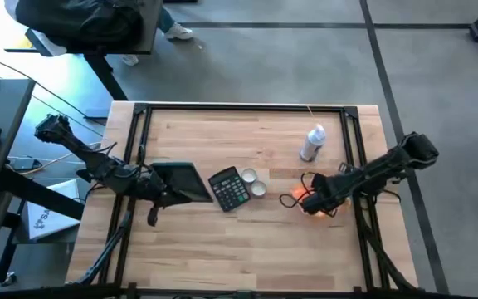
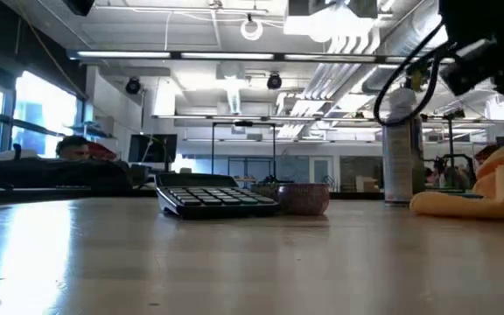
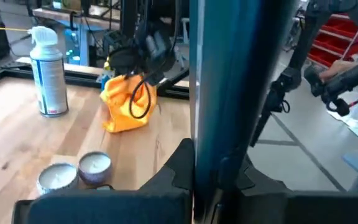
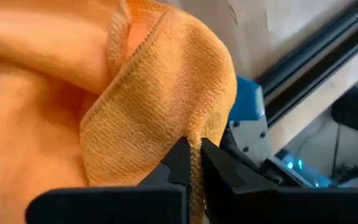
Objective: Apply microfiber cloth
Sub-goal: Put the yellow microfiber cloth on the table
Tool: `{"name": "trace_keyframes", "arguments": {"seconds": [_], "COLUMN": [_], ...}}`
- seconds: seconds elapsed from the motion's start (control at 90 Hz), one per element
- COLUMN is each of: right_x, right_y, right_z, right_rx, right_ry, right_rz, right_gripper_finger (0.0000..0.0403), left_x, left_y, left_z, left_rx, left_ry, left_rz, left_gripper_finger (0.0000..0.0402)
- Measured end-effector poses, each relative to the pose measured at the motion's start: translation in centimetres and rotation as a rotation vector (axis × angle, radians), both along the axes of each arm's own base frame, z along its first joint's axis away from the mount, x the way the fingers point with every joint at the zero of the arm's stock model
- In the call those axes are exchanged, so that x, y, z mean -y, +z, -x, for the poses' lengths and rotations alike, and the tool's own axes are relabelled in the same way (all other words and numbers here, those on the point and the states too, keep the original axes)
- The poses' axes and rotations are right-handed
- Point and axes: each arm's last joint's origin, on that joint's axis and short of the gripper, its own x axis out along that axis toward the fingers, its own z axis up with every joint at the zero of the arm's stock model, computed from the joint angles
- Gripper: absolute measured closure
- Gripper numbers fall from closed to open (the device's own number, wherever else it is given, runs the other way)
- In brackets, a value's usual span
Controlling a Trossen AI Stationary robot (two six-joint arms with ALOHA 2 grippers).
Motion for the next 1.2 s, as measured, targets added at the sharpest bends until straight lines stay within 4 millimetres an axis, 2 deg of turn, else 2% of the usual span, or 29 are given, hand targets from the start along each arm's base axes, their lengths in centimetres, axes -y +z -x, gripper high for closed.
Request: {"name": "trace_keyframes", "arguments": {"seconds": [0.111,0.311,0.533,0.744,0.889,1.078,1.2], "right_x": [0.8,2.0,3.2,3.5,3.3,1.9,0.5], "right_y": [-0.3,0.2,1.2,2.8,3.0,2.3,2.6], "right_z": [-0.6,-1.8,-2.6,-3.6,-4.4,-6.3,-8.1], "right_rx": [0.021,0.059,0.086,0.178,0.29,0.49,0.671], "right_ry": [0.002,0.034,-0.004,0.047,0.064,0.175,0.28], "right_rz": [-0.031,-0.089,-0.097,0.076,0.173,0.127,0.102], "right_gripper_finger": [0.0364,0.0284,0.0226,0.0214,0.0214,0.0214,0.0214], "left_x": [-0.4,-2.1,-4.1,-4.9,-4.7,-4.7,-4.7], "left_y": [0.0,0.1,-2.1,-3.8,-5.5,-8.4,-9.3], "left_z": [-0.3,-0.4,0.0,0.5,0.8,1.5,1.5], "left_rx": [-0.002,-0.01,-0.267,-0.479,-0.598,-0.724,-0.742], "left_ry": [0.012,0.046,0.141,0.161,0.078,0.133,0.141], "left_rz": [-0.005,0.011,0.096,0.244,0.364,0.486,0.546], "left_gripper_finger": [0.0396,0.0396,0.0396,0.0396,0.0396,0.0396,0.0396]}}
